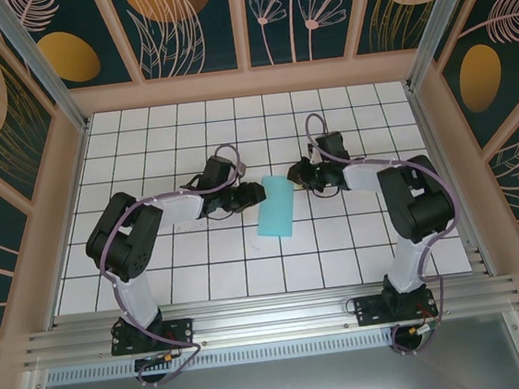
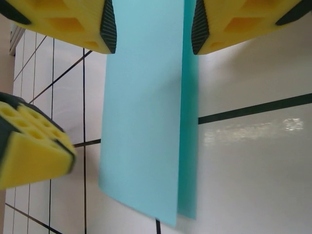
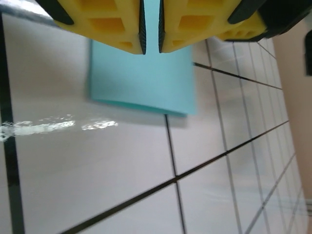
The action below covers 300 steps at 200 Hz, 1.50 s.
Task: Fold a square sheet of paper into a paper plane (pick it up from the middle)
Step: Fold the square sheet of paper in half at the center of the table.
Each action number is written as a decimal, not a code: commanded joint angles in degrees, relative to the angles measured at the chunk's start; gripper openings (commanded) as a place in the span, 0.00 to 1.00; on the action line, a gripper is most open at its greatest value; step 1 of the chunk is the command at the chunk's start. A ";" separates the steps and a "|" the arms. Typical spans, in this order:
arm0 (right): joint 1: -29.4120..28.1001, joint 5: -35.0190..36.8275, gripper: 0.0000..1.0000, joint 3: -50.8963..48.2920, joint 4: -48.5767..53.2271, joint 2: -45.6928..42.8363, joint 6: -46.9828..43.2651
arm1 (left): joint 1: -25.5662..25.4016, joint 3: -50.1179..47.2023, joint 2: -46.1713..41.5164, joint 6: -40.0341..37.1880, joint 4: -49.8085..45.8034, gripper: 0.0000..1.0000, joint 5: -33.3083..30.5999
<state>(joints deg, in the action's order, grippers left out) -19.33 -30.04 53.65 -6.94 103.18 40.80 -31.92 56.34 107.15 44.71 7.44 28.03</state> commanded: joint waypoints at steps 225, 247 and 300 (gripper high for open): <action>-4.76 4.01 0.22 -11.20 -0.16 -5.74 2.70 | 0.15 -1.67 1.82 1.12 2.81 0.52 8.21; -4.75 4.20 0.22 -11.04 0.16 -5.53 2.53 | 0.11 -1.58 1.96 1.06 2.82 0.53 8.68; -4.75 4.41 0.21 -11.27 0.30 -5.05 2.53 | 0.12 -1.30 2.51 1.37 3.73 0.52 10.61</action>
<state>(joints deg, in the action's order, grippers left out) -23.68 -26.55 43.22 -7.09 99.07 42.57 -31.81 54.52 108.68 45.34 9.41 36.36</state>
